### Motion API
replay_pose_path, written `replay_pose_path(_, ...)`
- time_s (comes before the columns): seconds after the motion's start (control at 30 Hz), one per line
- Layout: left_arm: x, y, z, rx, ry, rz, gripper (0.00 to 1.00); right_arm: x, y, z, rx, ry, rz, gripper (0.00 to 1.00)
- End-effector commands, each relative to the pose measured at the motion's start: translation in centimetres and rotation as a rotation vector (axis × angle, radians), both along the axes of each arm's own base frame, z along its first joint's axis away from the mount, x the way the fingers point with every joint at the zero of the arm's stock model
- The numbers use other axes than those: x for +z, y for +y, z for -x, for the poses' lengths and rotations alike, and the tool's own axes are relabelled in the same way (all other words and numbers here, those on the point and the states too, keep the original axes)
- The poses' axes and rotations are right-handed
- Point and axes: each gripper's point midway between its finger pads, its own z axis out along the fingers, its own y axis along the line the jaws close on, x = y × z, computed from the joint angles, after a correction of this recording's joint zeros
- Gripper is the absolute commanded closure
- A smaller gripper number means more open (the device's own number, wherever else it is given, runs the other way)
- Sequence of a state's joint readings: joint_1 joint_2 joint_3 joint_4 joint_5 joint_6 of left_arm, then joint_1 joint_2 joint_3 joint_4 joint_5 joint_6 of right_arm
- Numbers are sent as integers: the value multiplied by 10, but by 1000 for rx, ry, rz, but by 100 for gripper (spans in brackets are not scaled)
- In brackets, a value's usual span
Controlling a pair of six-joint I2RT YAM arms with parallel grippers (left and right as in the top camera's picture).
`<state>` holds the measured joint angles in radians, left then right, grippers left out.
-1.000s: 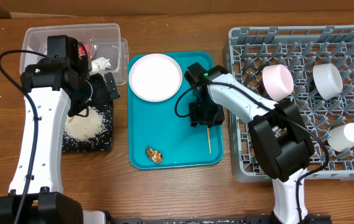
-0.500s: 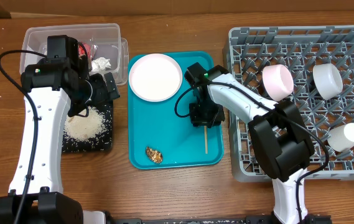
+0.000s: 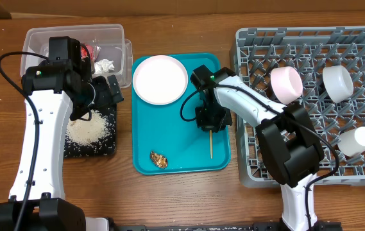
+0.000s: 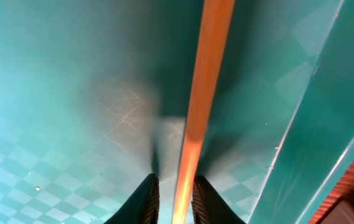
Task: Sort waste into correct bins and load items into the dishwasher
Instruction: 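Close the right gripper on the wooden chopstick and lift it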
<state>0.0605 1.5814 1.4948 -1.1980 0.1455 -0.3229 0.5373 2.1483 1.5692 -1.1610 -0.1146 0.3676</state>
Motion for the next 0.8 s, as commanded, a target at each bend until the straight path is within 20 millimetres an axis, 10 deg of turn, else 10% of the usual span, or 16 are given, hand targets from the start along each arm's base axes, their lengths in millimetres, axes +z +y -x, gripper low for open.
replay_pose_path(0.0,11,-1,-2,-6,-32,-2,0,-3,-2,0,-3,3,13,81)
replay_pose_path(0.77,11,-1,-1,-6,-30,-2,0,-33,-10,13,-2,80,59,86)
